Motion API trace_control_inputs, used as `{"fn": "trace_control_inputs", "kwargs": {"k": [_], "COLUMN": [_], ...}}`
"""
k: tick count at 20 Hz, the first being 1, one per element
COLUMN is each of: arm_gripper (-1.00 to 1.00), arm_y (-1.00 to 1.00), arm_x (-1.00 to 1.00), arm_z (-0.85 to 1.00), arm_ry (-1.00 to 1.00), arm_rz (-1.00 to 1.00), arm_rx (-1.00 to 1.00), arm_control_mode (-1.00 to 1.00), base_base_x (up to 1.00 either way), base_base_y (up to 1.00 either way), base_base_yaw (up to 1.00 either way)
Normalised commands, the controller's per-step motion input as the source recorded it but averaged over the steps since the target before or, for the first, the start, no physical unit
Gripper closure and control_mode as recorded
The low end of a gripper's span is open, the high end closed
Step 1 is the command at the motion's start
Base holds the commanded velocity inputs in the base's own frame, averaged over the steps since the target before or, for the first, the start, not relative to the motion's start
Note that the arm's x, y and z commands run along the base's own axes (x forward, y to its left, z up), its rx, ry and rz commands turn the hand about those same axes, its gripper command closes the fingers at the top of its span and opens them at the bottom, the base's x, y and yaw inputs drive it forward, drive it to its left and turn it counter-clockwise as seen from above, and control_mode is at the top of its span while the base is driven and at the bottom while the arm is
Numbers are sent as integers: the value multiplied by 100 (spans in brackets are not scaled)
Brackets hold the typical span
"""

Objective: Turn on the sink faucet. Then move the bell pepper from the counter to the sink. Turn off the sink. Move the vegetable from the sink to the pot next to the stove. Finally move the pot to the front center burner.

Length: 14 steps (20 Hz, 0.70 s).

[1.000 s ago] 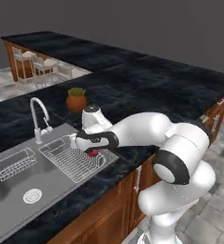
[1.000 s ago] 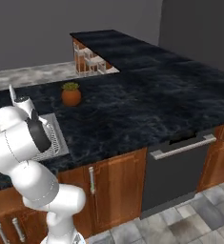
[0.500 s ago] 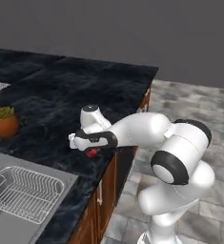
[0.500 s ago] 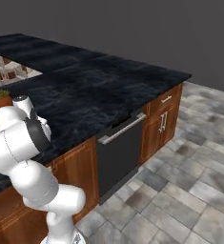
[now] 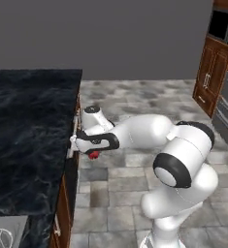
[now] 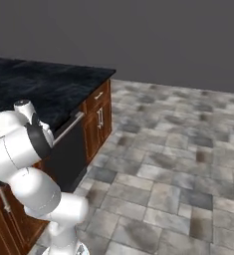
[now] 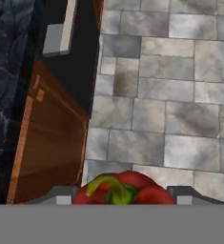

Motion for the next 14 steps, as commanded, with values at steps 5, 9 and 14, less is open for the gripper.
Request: {"fn": "trace_control_inputs", "kwargs": {"k": [5, 9, 14], "arm_gripper": [100, 100, 100], "arm_y": [0, 0, 0], "arm_x": [0, 0, 0], "arm_z": [0, 0, 0], "arm_ry": [0, 0, 0], "arm_rz": [0, 0, 0], "arm_rx": [0, 0, 0], "arm_control_mode": [100, 100, 100], "base_base_x": [6, 5, 5], "base_base_y": [-47, -44, -49], "base_base_yaw": [-64, -64, -63]}}
